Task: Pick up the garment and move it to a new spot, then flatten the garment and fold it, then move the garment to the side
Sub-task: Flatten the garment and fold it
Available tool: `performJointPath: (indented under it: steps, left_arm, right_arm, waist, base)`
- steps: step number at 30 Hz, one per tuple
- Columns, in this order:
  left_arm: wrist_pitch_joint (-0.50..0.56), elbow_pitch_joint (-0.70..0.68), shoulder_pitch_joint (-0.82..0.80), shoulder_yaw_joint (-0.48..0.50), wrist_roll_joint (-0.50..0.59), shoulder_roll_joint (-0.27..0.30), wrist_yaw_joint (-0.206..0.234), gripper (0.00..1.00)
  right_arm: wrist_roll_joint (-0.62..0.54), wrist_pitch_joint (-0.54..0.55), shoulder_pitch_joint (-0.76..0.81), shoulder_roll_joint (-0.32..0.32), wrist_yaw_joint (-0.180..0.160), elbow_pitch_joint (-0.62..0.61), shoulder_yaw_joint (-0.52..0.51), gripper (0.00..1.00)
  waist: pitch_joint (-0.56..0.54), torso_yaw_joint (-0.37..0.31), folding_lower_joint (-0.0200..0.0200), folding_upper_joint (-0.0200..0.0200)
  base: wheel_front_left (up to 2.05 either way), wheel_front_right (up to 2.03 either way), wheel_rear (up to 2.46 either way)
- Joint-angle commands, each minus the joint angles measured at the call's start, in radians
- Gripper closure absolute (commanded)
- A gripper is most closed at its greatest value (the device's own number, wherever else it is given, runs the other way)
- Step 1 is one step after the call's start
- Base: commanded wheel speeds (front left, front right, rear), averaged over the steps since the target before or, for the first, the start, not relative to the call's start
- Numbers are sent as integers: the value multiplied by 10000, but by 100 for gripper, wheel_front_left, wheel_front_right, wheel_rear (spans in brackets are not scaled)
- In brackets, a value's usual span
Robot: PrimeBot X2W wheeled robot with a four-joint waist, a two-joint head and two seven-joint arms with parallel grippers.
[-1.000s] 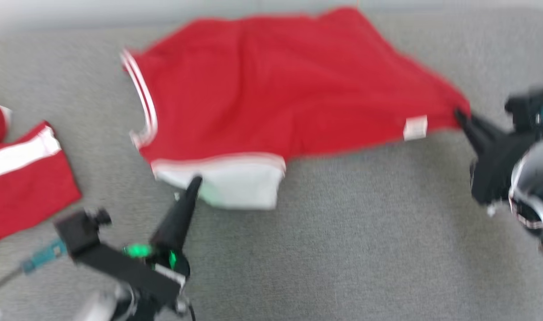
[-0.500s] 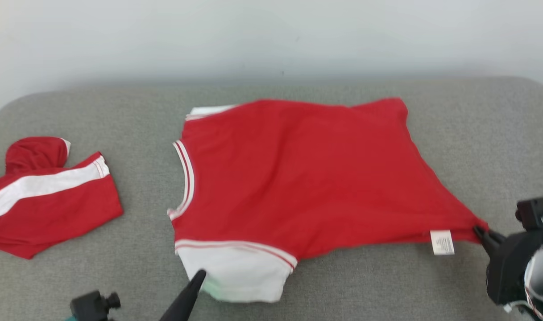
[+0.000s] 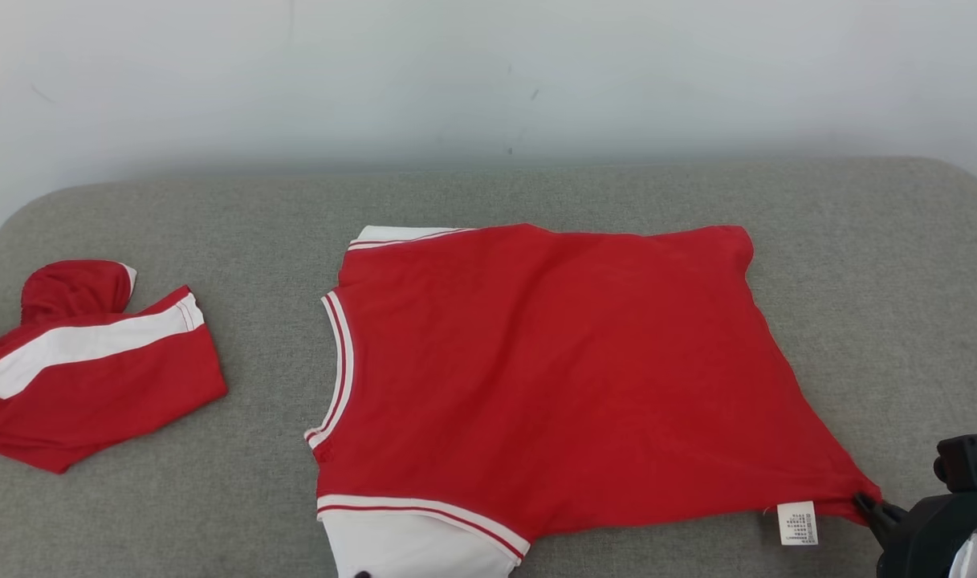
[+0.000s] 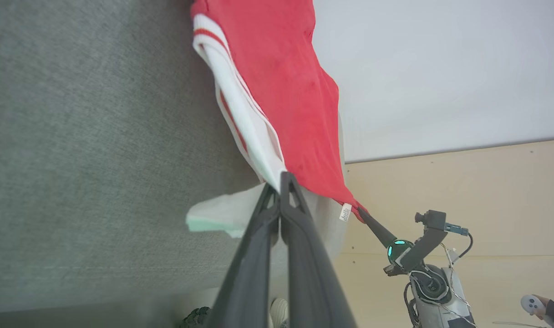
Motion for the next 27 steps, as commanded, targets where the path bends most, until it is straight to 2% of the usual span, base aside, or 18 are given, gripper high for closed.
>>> performJointPath:
  steps: [1, 8, 15, 17, 21, 27]
  left_arm:
    - [-72, 16, 71, 66, -96, 11, -11, 100]
    - [-721, 71, -379, 452, 390, -172, -16, 100]
    - [-1489, 438, -1738, 1086, 1301, -222, 7, 100]
    - [-1502, 580, -2368, 1228, 1491, -169, 68, 100]
    - [-1308, 878, -4387, 1591, 2284, 209, 352, 100]
    - [-868, 1326, -7363, 1556, 3975, 799, 981, 100]
  right_arm:
    - [-69, -37, 80, 49, -28, -58, -63, 100]
    - [-229, -661, -55, 149, -26, -453, 45, 100]
    - [-421, -2020, -1474, -185, -26, -570, 907, 100]
    - [-474, -2375, -2155, -392, -26, -474, 1245, 100]
    - [-509, -3193, -4492, -1006, -27, -147, 2191, 100]
    - [-286, -3878, -7804, -1581, -28, 852, 3507, 100]
  waist:
    - [6, -7, 0, 0]
    - [58, -64, 0, 0]
    - [375, -232, 0, 0]
    - [526, -275, 0, 0]
    - [1150, -464, 0, 0]
    - [2363, -769, 0, 0]
  base:
    - [0, 0, 0]
    - [0, 0, 0]
    - [0, 0, 0]
    - [0, 0, 0]
    - [0, 0, 0]
    - [0, 0, 0]
